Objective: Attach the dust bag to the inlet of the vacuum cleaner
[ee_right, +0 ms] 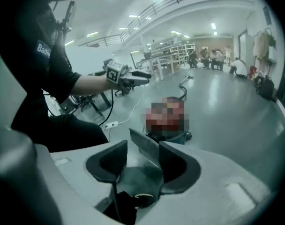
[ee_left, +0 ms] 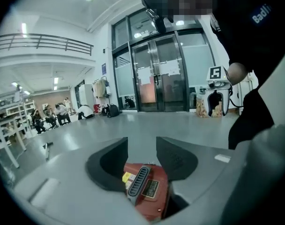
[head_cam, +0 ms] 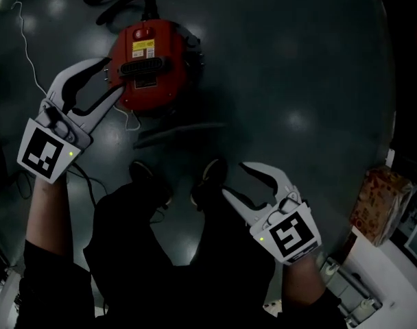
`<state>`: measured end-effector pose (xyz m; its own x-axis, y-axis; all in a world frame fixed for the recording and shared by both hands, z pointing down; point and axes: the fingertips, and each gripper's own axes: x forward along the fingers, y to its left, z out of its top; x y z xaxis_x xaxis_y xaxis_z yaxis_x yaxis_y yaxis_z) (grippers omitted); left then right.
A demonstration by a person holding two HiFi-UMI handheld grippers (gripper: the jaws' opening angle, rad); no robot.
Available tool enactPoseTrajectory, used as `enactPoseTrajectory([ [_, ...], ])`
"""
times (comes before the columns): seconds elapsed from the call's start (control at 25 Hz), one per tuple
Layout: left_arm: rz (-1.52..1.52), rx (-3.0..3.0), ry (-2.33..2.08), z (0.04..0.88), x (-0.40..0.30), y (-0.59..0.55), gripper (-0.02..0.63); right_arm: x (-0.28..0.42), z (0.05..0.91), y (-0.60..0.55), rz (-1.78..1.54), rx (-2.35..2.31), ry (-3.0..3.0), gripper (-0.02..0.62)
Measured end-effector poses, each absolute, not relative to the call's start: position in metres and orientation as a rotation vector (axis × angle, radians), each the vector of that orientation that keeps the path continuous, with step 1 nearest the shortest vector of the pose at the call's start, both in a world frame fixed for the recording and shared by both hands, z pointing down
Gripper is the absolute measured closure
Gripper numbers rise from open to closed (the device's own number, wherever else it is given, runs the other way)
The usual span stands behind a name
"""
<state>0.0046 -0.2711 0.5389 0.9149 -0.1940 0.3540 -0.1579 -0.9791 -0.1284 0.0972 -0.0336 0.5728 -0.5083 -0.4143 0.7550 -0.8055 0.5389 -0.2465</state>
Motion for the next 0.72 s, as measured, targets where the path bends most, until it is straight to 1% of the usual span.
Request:
enactPoseTrajectory([
  [0.32,-0.585,-3.076,0.536,0.380,-0.042,-0.190,0.443,0.069,0.426,0.002,0.787,0.930,-2.265,0.387],
  [0.56,-0.491,-3.071,0.706,0.276,-0.073,-0.112,0.451,0.039,0.364,0.047,0.773,0.820,-2.349,0.388],
  [0.72,-0.408,-3.112,0.739,0.238,-0.099,-0.057,0.454,0.005,0.328,0.074,0.746,0.859,-2.385,0.388],
])
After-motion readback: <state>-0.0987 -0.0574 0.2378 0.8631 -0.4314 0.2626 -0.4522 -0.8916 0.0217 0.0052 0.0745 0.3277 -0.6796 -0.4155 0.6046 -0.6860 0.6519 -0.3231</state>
